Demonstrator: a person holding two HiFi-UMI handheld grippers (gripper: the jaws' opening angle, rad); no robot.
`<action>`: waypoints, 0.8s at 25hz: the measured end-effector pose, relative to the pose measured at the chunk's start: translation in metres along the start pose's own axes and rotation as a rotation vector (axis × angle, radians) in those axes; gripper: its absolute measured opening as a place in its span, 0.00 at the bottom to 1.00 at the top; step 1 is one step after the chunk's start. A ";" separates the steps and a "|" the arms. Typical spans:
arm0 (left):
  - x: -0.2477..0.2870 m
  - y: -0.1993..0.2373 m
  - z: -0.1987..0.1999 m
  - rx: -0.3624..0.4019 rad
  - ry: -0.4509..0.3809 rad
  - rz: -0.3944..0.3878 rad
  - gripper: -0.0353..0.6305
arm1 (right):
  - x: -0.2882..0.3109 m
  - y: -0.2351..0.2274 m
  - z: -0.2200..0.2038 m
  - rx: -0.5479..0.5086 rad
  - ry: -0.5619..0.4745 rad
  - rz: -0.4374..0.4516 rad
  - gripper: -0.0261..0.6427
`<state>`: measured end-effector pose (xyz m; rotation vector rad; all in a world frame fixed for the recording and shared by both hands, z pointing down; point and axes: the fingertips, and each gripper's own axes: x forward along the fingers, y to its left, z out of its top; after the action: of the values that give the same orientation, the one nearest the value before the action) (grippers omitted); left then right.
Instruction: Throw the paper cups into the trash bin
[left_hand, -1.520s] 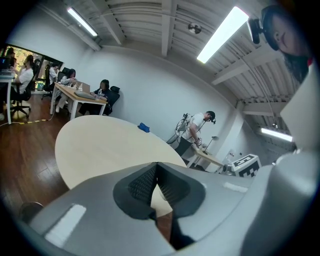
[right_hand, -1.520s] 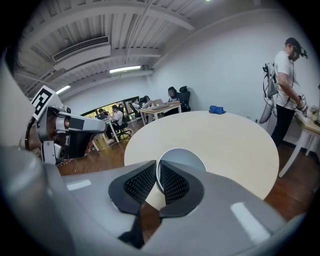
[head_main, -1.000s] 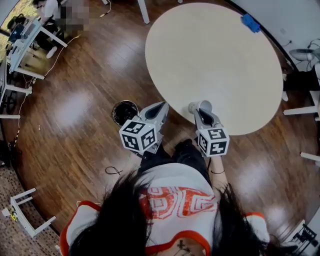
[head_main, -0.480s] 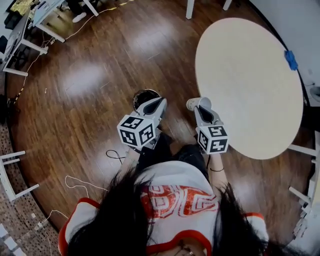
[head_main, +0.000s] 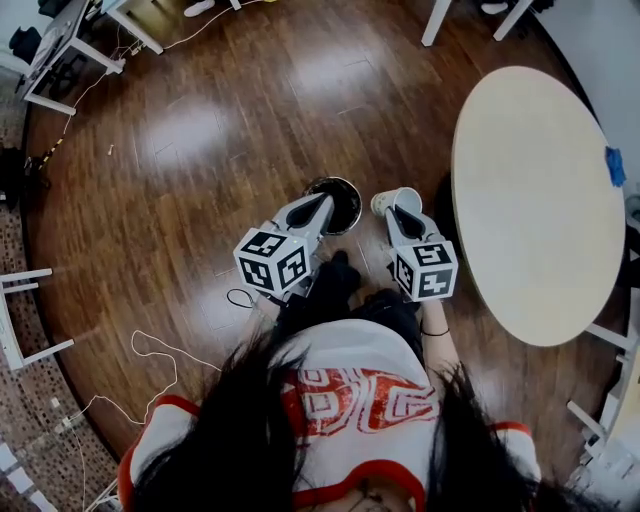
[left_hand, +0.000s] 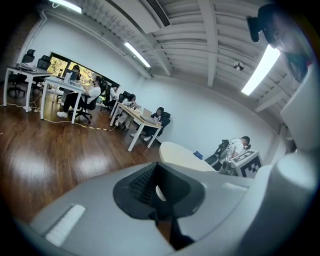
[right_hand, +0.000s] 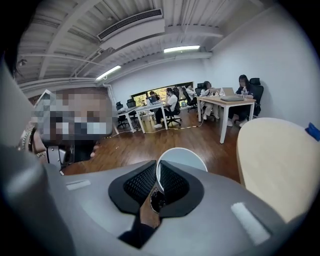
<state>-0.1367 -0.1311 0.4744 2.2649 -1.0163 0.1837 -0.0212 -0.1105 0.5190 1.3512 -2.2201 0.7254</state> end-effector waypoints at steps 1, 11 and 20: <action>-0.003 0.005 0.002 -0.001 -0.002 0.002 0.05 | 0.006 0.005 0.001 -0.012 0.009 0.007 0.08; -0.009 0.034 0.007 -0.020 -0.024 0.030 0.05 | 0.055 0.035 -0.002 -0.106 0.111 0.110 0.08; -0.003 0.049 -0.013 -0.091 -0.022 0.106 0.05 | 0.100 0.028 -0.032 -0.203 0.215 0.175 0.08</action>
<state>-0.1724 -0.1455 0.5085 2.1376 -1.1340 0.1547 -0.0857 -0.1469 0.5986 0.9445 -2.1886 0.6512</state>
